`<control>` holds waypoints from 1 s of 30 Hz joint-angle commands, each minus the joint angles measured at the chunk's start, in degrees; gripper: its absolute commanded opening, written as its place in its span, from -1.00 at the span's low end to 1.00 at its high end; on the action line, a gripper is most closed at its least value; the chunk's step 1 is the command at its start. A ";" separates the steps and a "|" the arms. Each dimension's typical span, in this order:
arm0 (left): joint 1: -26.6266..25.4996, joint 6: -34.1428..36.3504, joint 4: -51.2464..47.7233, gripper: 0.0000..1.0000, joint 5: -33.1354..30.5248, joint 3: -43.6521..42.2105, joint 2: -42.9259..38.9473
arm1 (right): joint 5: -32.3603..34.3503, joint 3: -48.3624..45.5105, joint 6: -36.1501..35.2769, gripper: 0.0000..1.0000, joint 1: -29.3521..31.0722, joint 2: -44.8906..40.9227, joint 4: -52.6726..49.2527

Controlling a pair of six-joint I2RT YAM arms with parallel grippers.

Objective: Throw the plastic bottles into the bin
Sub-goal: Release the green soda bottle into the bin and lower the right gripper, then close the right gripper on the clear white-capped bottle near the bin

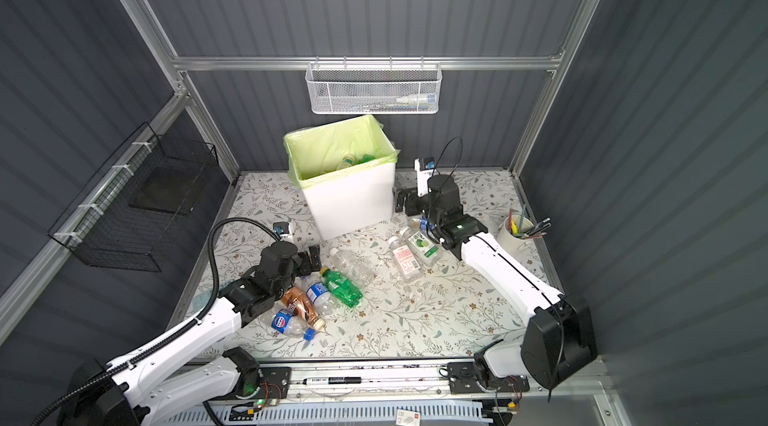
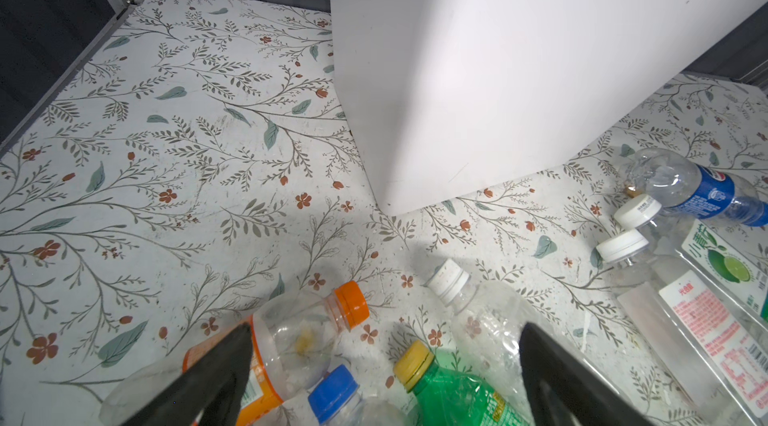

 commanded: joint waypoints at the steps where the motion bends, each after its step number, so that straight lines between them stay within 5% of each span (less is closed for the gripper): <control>1: -0.82 -1.45 0.32 0.99 -0.27 1.19 0.95 | -2.02 -5.63 4.83 0.98 0.05 -2.58 1.42; 7: -0.91 -3.54 -3.03 1.00 -5.61 -0.42 -3.26 | -4.43 -10.25 7.40 0.98 7.52 1.01 3.31; 17: -0.86 -6.48 -10.49 1.00 -11.39 -1.14 -7.16 | -3.95 2.08 5.56 0.98 20.87 16.82 -5.23; 30: -0.87 -6.48 -14.21 1.00 -14.13 -2.52 -10.82 | -0.60 15.34 -2.18 0.92 25.25 29.84 -18.21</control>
